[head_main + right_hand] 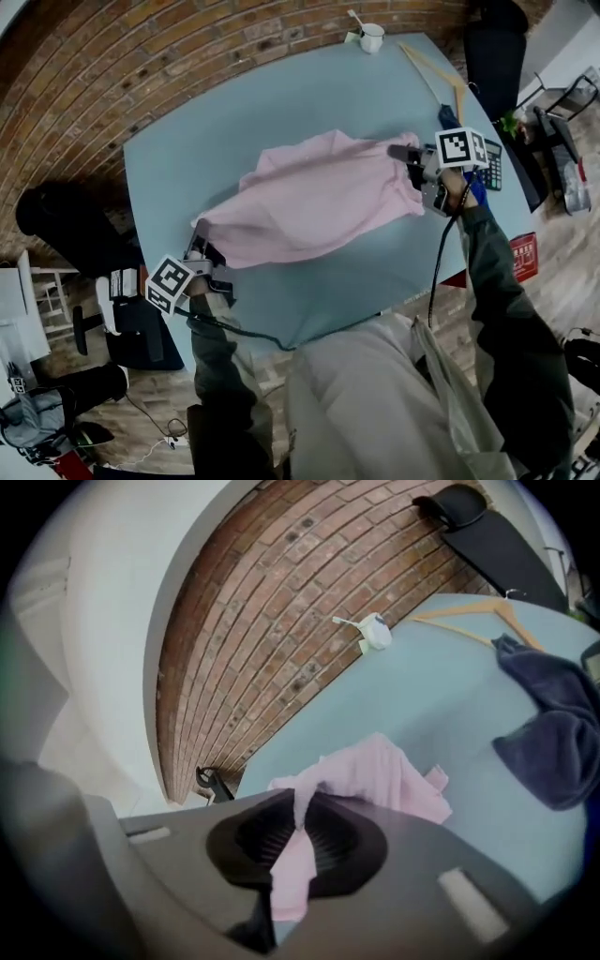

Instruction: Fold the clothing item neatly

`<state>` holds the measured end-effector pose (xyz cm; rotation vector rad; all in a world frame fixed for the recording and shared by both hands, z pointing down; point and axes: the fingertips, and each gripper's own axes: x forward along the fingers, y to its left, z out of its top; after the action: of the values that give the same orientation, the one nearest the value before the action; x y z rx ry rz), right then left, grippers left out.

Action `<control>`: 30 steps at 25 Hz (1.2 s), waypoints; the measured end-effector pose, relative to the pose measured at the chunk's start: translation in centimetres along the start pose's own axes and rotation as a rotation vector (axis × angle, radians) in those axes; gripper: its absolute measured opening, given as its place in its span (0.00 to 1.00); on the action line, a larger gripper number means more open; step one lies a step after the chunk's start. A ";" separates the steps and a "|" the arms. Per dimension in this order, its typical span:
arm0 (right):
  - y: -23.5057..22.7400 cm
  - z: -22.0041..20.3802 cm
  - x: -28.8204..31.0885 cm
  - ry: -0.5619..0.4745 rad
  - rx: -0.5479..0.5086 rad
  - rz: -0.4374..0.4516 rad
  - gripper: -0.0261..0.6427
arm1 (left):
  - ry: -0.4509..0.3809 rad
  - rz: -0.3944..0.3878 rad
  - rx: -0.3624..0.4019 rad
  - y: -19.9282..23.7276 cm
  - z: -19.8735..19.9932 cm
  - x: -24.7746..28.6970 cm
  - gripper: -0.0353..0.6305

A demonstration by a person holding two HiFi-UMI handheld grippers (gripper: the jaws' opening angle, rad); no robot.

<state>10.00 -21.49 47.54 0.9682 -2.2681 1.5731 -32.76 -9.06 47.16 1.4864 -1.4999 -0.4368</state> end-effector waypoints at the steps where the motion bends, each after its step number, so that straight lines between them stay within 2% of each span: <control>1: -0.7 0.5 1.1 -0.004 0.018 -0.003 0.08 | 0.008 0.014 -0.003 0.6 0.5 1.4 0.11; 4: -3.1 -0.1 4.3 0.063 0.037 -0.039 0.14 | 0.046 0.075 -0.066 2.9 0.7 5.2 0.14; 5: -3.7 -0.9 5.1 0.106 0.045 -0.051 0.18 | 0.074 0.082 -0.096 3.5 0.2 6.1 0.18; 6: -3.9 -1.7 5.7 0.140 0.057 -0.048 0.19 | 0.110 0.071 -0.125 3.7 -0.5 6.8 0.32; 7: -3.7 -2.5 5.8 0.157 0.071 -0.030 0.19 | 0.147 0.042 -0.152 3.5 -1.2 7.0 0.40; 8: -3.3 -3.1 5.5 0.159 0.084 -0.001 0.19 | 0.181 -0.001 -0.175 2.9 -1.9 6.9 0.40; 10: -2.0 -4.1 4.2 0.150 0.095 0.079 0.19 | 0.224 -0.089 -0.213 1.5 -2.7 6.0 0.47; 14: 0.3 -7.4 0.6 0.211 0.085 0.211 0.19 | 0.237 -0.145 -0.248 0.3 -3.2 3.2 0.47; 15: 0.6 -8.6 -0.2 0.221 0.068 0.223 0.19 | 0.225 -0.158 -0.264 -0.1 -3.5 2.3 0.45; 16: 0.8 -9.7 -0.9 0.211 0.043 0.220 0.19 | 0.212 -0.179 -0.266 -0.6 -3.9 1.4 0.36; 17: 1.2 -10.6 -1.6 0.178 0.005 0.207 0.19 | 0.205 -0.198 -0.240 -1.2 -4.6 0.4 0.24; 18: 1.9 -11.3 -2.2 0.130 -0.050 0.185 0.19 | 0.205 -0.207 -0.178 -1.5 -5.6 -0.6 0.10; 19: 2.8 -12.0 -2.6 0.079 -0.115 0.156 0.19 | 0.213 -0.204 -0.086 -1.8 -6.8 -1.4 0.06; 22: 5.0 -15.4 -2.7 -0.009 -0.323 0.053 0.19 | 0.274 -0.147 0.225 -2.3 -11.3 -2.9 0.06; 24: 6.4 -18.4 -2.0 0.005 -0.463 -0.002 0.18 | 0.311 -0.110 0.366 -3.1 -14.8 -4.0 0.06; 27: 8.0 -22.0 -1.5 0.049 -0.593 -0.034 0.12 | 0.353 -0.092 0.460 -4.6 -20.1 -6.0 0.06; 30: 8.1 -23.5 -2.2 0.023 -0.607 -0.056 0.04 | 0.374 -0.079 0.537 -5.7 -24.3 -7.5 0.06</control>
<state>2.25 2.15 49.82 0.8188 -2.4406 0.7739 -11.52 5.30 51.77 1.9186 -1.3104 0.2179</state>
